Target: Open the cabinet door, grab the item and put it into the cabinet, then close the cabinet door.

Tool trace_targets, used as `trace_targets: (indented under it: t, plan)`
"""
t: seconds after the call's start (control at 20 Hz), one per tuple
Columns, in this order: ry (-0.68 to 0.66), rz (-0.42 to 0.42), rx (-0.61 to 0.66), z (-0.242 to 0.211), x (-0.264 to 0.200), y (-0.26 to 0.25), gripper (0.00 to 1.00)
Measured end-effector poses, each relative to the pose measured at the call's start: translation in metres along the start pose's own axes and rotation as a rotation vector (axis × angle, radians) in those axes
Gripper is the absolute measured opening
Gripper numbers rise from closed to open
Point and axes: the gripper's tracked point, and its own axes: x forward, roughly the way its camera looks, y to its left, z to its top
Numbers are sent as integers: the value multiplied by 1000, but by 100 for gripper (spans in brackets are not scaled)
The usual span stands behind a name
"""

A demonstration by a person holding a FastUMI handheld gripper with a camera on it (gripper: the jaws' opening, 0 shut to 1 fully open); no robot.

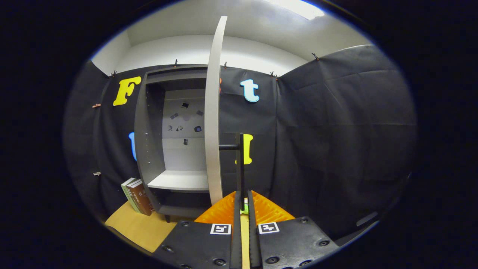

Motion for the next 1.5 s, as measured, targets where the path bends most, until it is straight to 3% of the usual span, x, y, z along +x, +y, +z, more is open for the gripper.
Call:
trace_targets:
  t: [0.25, 0.45, 0.6, 0.85, 1.0, 1.05, 1.15, 1.2, 1.5]
  plan:
    - [-47, -36, -44, 16, -24, 51, 12]
    - [28, -28, -18, -14, -23, 110, 12]
    - [158, -64, 11, -58, -9, 149, 14]
    - [393, -56, 35, -142, 8, 202, 15]
    - [509, -25, 39, -185, 14, 219, 23]
    - [547, -19, 36, -202, 17, 223, 25]
    - [635, -3, 21, -237, 25, 225, 40]
    - [688, 7, 12, -256, 26, 224, 42]
    - [969, 81, -36, -367, 30, 212, 42]
